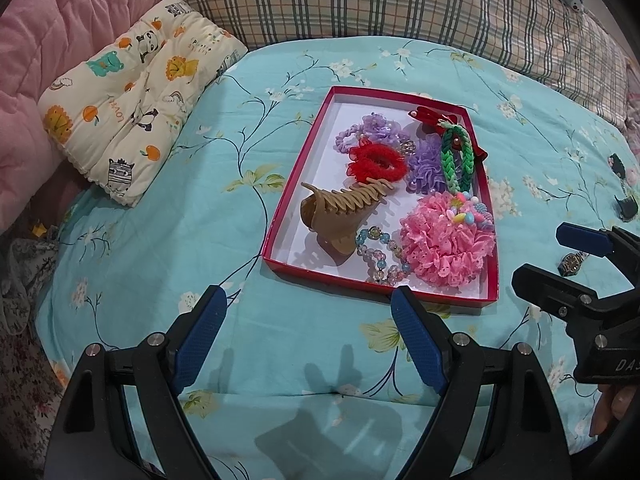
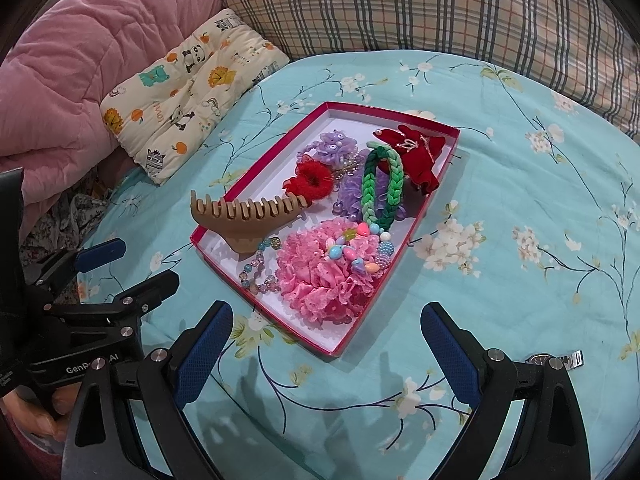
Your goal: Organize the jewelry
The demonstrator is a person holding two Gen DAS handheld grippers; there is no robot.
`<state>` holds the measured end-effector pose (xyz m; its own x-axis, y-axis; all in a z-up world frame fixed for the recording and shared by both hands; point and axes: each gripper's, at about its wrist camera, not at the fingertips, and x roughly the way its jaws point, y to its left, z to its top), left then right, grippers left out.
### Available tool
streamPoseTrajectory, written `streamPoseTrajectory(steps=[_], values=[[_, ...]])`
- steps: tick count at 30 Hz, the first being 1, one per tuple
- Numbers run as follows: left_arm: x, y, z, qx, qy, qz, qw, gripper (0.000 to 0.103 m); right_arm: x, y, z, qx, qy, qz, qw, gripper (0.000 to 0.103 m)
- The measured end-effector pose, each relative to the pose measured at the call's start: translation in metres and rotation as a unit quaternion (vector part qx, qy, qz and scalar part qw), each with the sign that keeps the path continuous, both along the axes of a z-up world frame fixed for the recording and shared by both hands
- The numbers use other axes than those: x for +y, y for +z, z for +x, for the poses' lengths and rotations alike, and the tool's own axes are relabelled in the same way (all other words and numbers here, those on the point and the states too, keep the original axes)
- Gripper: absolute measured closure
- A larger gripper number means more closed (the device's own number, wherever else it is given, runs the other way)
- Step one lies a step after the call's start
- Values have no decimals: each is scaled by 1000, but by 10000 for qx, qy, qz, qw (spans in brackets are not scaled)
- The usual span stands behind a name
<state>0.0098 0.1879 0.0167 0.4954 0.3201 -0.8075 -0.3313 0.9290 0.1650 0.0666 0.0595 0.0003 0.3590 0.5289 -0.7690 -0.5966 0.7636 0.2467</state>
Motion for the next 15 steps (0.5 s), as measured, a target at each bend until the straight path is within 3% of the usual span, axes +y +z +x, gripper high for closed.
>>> streamPoseTrajectory(steps=[15], values=[[-8,-3,2,82,-17,48,10000,18,-14,-8,5,108,-172,106,9997,7]])
